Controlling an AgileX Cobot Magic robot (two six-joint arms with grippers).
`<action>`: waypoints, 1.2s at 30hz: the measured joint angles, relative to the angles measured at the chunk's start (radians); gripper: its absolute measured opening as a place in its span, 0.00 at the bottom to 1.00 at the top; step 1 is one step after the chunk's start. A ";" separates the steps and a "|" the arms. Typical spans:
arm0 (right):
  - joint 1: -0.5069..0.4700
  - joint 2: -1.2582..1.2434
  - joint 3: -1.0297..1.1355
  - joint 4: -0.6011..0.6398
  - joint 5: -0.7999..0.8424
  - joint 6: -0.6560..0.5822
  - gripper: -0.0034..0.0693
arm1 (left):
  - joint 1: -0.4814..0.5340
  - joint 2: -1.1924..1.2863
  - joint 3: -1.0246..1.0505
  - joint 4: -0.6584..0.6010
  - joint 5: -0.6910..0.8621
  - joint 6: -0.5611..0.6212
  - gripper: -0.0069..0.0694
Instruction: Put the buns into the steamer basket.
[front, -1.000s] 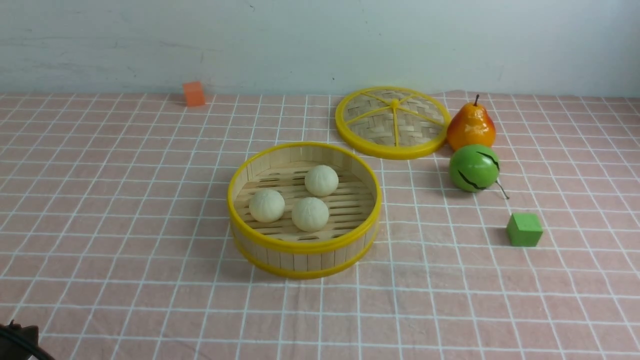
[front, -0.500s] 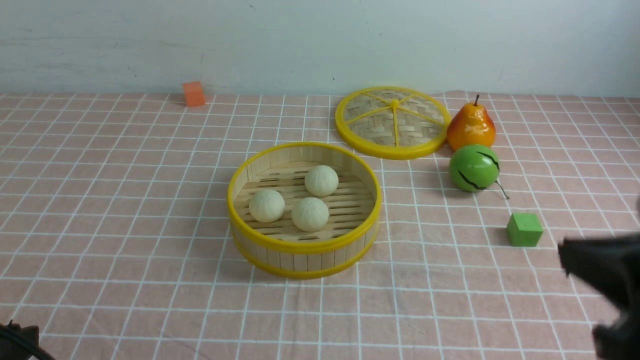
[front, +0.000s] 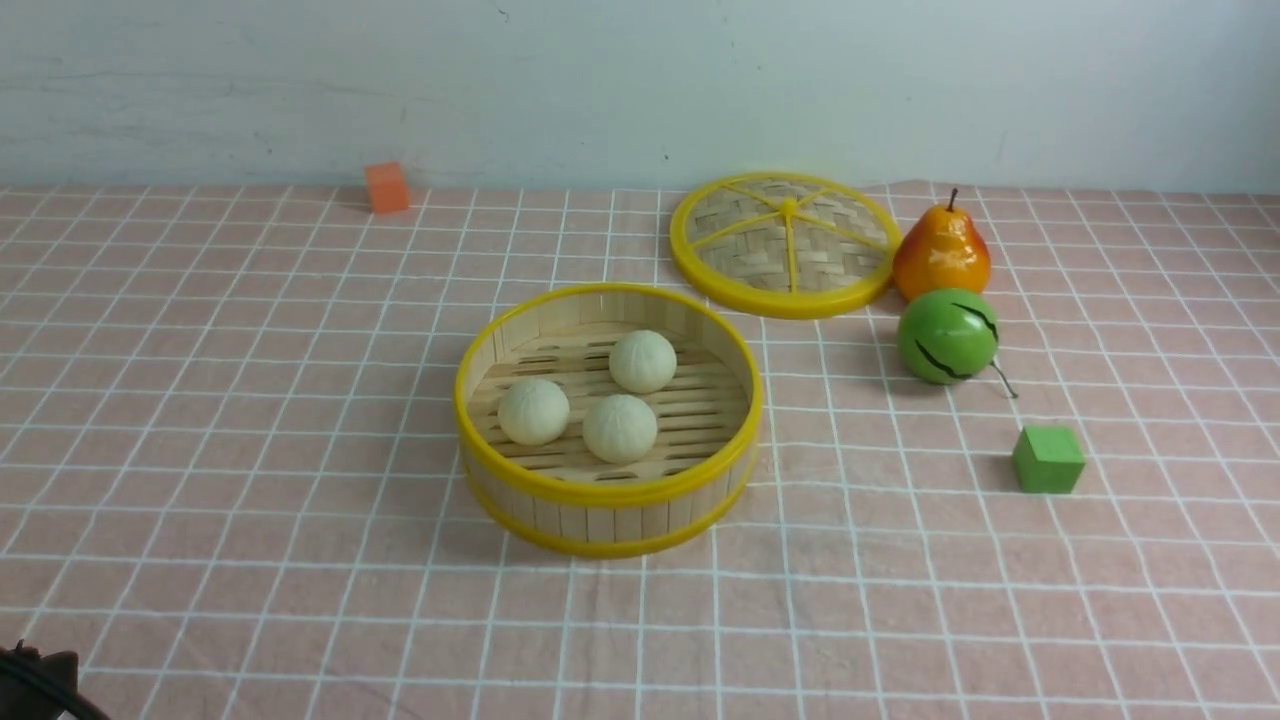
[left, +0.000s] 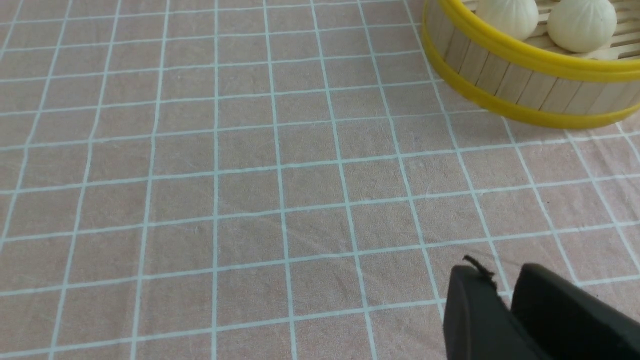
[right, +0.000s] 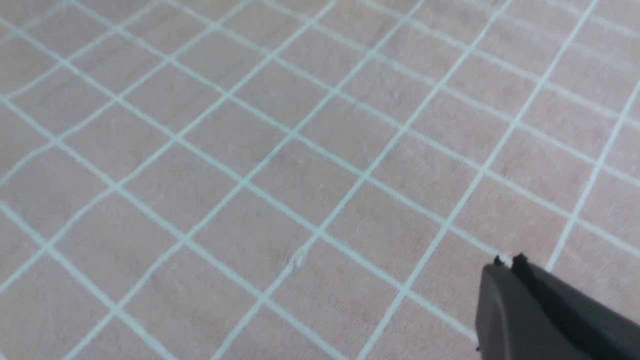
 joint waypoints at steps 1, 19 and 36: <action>-0.030 -0.054 0.000 0.000 0.021 0.000 0.05 | 0.000 0.000 0.000 0.000 0.000 0.000 0.25; -0.589 -0.530 -0.008 0.088 0.384 0.006 0.05 | 0.000 0.000 0.000 0.004 0.006 0.000 0.27; -0.590 -0.530 -0.008 0.097 0.390 0.012 0.08 | 0.000 0.000 0.000 0.005 0.006 0.000 0.28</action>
